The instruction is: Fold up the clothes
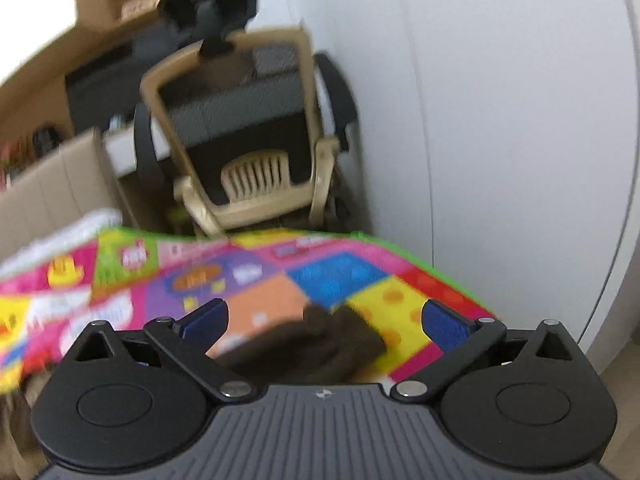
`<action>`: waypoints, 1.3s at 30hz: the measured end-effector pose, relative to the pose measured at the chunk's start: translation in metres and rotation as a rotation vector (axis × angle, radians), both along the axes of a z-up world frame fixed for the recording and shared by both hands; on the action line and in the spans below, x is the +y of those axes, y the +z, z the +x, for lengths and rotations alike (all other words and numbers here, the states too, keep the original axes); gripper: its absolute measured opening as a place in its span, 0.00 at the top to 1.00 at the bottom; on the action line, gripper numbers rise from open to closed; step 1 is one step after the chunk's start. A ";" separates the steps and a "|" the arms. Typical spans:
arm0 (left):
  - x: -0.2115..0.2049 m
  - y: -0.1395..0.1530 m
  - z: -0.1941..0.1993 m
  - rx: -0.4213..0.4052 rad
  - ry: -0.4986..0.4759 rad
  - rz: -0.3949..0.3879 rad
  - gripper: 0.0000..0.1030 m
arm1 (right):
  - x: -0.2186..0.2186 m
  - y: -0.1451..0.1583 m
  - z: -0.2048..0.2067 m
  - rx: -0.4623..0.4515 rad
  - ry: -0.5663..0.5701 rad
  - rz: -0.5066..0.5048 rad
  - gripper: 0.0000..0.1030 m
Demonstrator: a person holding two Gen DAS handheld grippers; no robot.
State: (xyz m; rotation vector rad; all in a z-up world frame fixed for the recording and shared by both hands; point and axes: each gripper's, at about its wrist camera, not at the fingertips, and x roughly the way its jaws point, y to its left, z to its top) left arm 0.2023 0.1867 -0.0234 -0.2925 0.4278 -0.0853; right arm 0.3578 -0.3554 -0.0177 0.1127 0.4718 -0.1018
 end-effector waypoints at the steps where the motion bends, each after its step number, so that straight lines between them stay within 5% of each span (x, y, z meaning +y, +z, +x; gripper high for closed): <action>1: -0.004 -0.006 0.001 0.016 -0.019 -0.008 0.03 | 0.002 -0.005 0.003 0.028 0.003 -0.036 0.00; 9: -0.028 -0.040 0.002 0.079 -0.098 -0.005 0.02 | 0.002 -0.059 0.045 0.247 -0.012 -0.378 0.17; 14: -0.037 -0.052 0.002 0.088 -0.105 0.042 0.02 | -0.020 -0.060 0.030 0.297 -0.067 -0.435 0.16; 18: -0.039 -0.057 0.002 0.091 -0.106 0.051 0.02 | -0.022 -0.056 0.007 0.277 -0.072 -0.405 0.16; 22: -0.029 -0.052 -0.004 0.093 -0.058 0.020 0.02 | -0.008 -0.022 -0.026 0.143 0.002 -0.185 0.16; 26: -0.001 -0.038 -0.022 0.087 0.025 -0.099 0.02 | 0.035 0.008 -0.057 0.031 0.200 -0.067 0.08; 31: 0.047 -0.035 -0.035 0.134 0.208 -0.257 0.02 | 0.093 0.006 -0.089 -0.002 0.426 0.006 0.07; 36: 0.093 -0.053 -0.041 0.225 0.366 -0.530 0.02 | 0.096 -0.004 -0.096 0.001 0.453 0.084 0.07; 39: 0.114 -0.046 -0.040 0.190 0.522 -0.487 0.03 | 0.099 -0.011 -0.101 0.003 0.469 0.131 0.06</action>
